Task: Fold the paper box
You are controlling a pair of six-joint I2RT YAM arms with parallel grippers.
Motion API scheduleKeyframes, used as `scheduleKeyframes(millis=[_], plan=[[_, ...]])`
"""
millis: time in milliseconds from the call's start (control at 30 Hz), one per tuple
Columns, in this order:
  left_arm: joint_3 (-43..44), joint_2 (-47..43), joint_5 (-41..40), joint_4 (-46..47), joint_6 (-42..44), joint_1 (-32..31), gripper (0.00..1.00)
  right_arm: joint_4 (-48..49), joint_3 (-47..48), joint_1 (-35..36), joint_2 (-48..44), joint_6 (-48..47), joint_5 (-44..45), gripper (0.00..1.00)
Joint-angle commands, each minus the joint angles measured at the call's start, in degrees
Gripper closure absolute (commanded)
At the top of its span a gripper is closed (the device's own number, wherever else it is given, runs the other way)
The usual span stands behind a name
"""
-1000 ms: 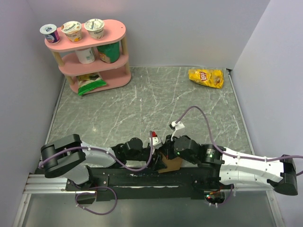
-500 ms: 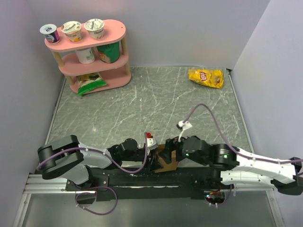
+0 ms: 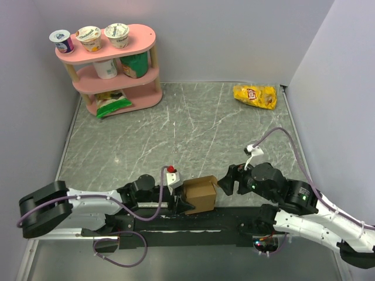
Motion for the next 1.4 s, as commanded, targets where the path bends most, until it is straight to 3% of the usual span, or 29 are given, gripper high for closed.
scheduleKeyframes(millis=[0, 333, 433, 467, 500, 867, 1200, 1367], plan=[[-0.23, -5.12, 1.40, -2.69, 0.73, -0.09, 0.59, 1.71, -1.25, -1.23, 1.77, -3.87, -5.88, 0.15], [-0.23, -9.78, 0.87, -7.17, 1.52, -0.18, 0.59, 10.93, -0.02, -1.23, 7.57, -9.77, -10.89, 0.30], [-0.05, -10.39, 0.08, -7.97, 1.78, -0.18, 0.59, 11.91, 0.16, -1.23, 10.20, -10.03, -12.65, 0.45], [-0.14, -10.40, -0.09, -8.06, 1.87, -0.18, 0.59, 11.91, 0.59, -1.14, 10.73, -9.77, -13.18, 0.59], [-0.14, -10.40, -0.18, -8.23, 1.87, -0.18, 0.59, 11.82, 0.77, -1.14, 11.26, -9.77, -13.44, 0.63], [2.67, -6.62, -5.01, -13.51, 4.07, -1.14, 0.61, 11.38, 3.14, -1.14, 14.25, -7.39, -13.88, 0.81], [1.62, -7.41, -7.13, -12.01, 3.11, -2.11, 0.61, 12.35, 1.92, -1.06, 15.75, -5.81, -14.59, 0.84], [-0.75, -8.20, -3.62, -7.98, 1.61, -2.11, 0.61, 6.83, 4.02, -1.23, 11.97, -6.51, -8.98, 0.65]])
